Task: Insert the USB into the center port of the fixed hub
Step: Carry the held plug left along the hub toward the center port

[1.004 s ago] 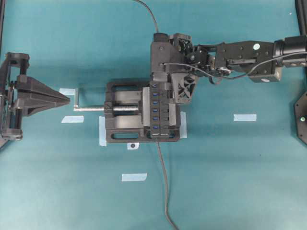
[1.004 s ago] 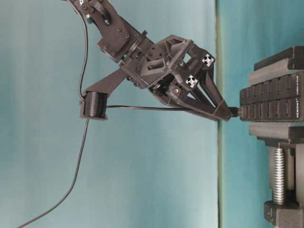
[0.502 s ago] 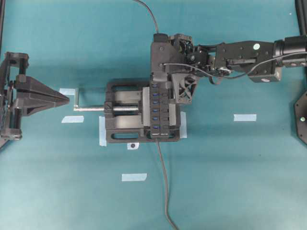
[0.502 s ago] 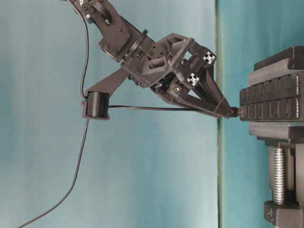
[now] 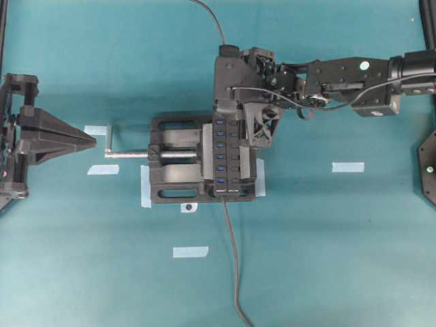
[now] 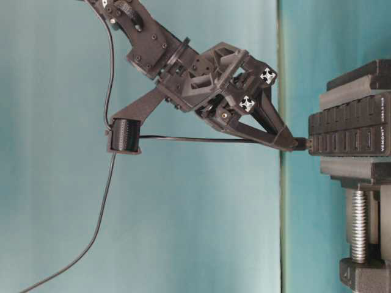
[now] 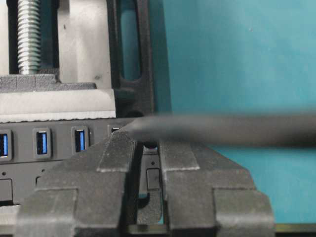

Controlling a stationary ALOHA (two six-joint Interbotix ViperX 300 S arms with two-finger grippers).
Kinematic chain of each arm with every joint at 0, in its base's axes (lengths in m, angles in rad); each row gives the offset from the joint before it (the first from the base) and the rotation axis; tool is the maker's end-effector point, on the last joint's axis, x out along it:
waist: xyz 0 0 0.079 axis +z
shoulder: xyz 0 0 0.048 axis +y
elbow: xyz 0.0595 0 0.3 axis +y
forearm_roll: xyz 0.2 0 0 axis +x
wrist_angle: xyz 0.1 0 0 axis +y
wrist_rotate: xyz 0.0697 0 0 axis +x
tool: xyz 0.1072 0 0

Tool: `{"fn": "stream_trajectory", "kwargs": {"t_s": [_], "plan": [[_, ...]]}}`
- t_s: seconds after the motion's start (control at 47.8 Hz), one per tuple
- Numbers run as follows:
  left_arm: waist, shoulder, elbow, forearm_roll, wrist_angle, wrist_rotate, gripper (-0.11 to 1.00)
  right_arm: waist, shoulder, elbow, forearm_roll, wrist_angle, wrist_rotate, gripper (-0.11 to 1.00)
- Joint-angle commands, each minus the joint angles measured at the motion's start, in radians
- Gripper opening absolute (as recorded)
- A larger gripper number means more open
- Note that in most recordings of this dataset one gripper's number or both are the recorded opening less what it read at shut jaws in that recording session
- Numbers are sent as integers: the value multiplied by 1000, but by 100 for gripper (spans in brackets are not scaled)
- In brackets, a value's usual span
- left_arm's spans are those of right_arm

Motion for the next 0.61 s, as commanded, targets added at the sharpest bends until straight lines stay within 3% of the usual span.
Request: {"fn": "stream_trajectory", "kwargs": {"t_s": [0.0,0.585], "plan": [[-2,3,-12,0,-5,-3,0,2,-20,-28,14,2,14,9],[-2,6,-12,0,-5,-3,0,6,-83,-60,31,84,40,8]]}}
